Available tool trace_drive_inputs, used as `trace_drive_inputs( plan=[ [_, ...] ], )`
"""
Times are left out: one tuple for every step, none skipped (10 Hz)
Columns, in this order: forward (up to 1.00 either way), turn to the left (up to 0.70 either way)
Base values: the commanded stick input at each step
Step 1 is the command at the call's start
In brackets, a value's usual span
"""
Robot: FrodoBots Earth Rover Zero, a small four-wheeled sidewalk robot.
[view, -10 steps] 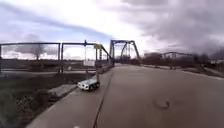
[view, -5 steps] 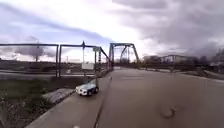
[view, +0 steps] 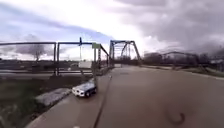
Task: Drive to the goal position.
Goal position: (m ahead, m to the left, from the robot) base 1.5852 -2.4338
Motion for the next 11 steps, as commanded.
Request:
trace_drive_inputs(
  plan=[
    [0.45, 0.0],
    [0.45, 0.0],
    [0.45, 0.0],
    [0.45, 0.0],
    [0.45, -0.04],
    [0.45, -0.27],
    [0.45, -0.27],
    [0.34, -0.78],
    [0.4, -0.49],
    [0.45, -0.27],
    [0.45, -0.27]
  ],
)
